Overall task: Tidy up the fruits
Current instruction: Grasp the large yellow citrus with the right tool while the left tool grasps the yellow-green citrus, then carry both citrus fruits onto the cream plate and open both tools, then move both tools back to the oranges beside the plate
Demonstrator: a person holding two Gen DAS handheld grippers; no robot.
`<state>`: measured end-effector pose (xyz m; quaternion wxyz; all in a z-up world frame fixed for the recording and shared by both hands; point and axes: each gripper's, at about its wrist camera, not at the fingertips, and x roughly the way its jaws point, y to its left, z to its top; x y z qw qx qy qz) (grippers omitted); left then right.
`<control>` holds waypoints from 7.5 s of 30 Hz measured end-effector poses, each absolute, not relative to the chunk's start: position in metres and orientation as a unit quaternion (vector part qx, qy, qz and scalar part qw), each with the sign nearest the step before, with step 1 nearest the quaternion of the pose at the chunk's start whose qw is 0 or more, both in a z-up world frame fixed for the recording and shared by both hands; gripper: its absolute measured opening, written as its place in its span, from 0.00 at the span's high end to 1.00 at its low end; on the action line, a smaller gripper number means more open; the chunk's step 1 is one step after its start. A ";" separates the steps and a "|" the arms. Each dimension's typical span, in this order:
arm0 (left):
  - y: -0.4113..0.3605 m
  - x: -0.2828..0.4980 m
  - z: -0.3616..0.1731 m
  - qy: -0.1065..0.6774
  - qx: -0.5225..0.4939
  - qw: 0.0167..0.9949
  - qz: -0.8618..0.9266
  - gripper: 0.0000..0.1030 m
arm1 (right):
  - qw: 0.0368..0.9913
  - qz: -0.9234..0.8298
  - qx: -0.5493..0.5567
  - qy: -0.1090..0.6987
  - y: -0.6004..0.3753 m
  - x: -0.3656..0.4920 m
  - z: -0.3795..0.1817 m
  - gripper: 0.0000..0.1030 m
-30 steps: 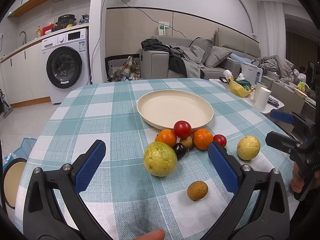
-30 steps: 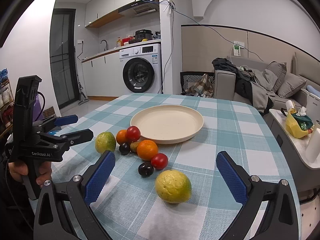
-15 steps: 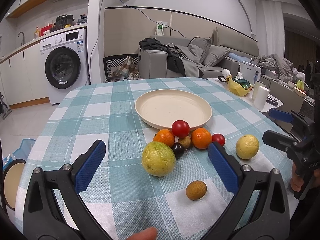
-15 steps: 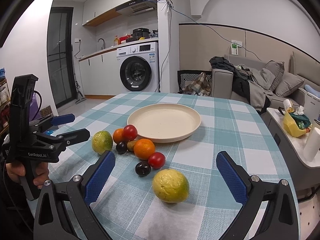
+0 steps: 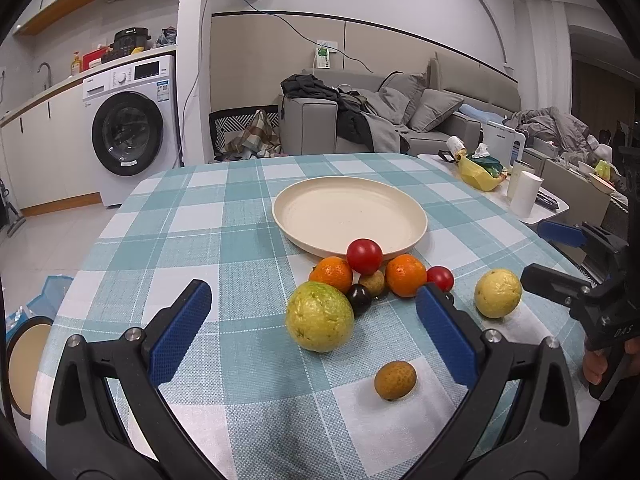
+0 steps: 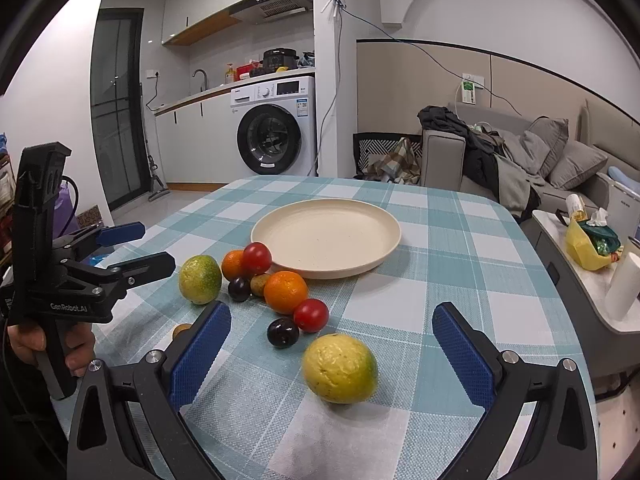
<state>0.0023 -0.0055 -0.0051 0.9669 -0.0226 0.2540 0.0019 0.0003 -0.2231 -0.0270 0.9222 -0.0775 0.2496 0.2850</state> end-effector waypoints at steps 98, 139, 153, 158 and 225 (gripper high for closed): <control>0.001 0.062 0.006 0.288 -0.048 0.956 -0.026 0.56 | 0.890 0.300 -0.005 0.342 -0.198 0.064 -0.029 0.50; -0.001 0.143 -0.012 0.307 -0.037 0.950 -0.030 0.56 | 0.896 0.267 0.028 0.352 -0.168 0.128 -0.030 0.50; -0.004 0.156 -0.025 0.324 -0.035 0.945 -0.039 0.56 | 0.890 0.263 0.022 0.371 -0.166 0.145 -0.046 0.50; -0.005 0.157 -0.026 0.325 -0.035 0.944 -0.042 0.56 | 0.889 0.267 0.020 0.371 -0.165 0.146 -0.048 0.50; 0.012 0.077 -0.003 0.315 -0.038 0.948 0.010 0.01 | 0.865 0.305 -0.046 0.394 -0.189 0.106 -0.034 0.01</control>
